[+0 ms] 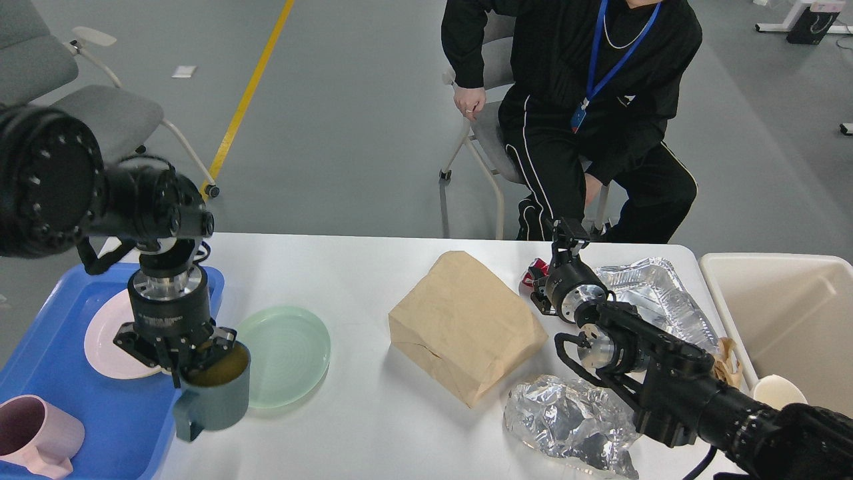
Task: Tidy desktop
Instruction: 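Lift the olive-green cup with the left gripper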
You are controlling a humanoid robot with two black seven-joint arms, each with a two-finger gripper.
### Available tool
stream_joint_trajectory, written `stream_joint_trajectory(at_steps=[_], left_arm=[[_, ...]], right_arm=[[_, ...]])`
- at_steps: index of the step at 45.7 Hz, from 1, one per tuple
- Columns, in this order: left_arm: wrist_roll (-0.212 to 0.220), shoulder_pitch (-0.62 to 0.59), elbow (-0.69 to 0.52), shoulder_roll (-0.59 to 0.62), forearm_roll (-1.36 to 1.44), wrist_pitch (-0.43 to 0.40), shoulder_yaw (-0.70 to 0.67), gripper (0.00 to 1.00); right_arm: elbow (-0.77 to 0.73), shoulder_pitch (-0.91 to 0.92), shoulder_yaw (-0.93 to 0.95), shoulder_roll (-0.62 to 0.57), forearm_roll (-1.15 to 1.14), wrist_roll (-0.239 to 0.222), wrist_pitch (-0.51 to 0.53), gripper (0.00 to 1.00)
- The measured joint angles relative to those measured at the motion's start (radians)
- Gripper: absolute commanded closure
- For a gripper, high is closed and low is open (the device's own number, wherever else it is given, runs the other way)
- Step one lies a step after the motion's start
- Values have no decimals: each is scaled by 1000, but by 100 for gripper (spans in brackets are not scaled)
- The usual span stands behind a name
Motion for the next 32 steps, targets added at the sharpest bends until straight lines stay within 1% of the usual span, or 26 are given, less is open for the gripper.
stream_joint_trajectory(at_steps=[3,10,11,16,20,25,28,32], left_arm=[[0,-83,-4,14,1,-15,0,100],[-5,-247,-29,38,2,-20,0,100],[-6,-287,-37,48,2,-20,1,100],[-6,-355,-46,84,2,-20,8,100],[-6,-380,-47,123,3,-20,13,100],[-4,-384,-47,156,4,-20,19,100],[-4,-370,-42,167,5,-20,31,100],[-6,-311,-20,206,5,-20,41,100]], right_arm=[[0,0,0,0,0,0,0,0],[0,0,0,0,0,0,0,0],[0,0,0,0,0,0,0,0],[0,0,0,0,0,0,0,0],[0,0,1,0,0,0,0,0],[0,0,1,0,0,0,0,0],[0,0,1,0,0,0,0,0],[0,0,1,0,0,0,0,0]])
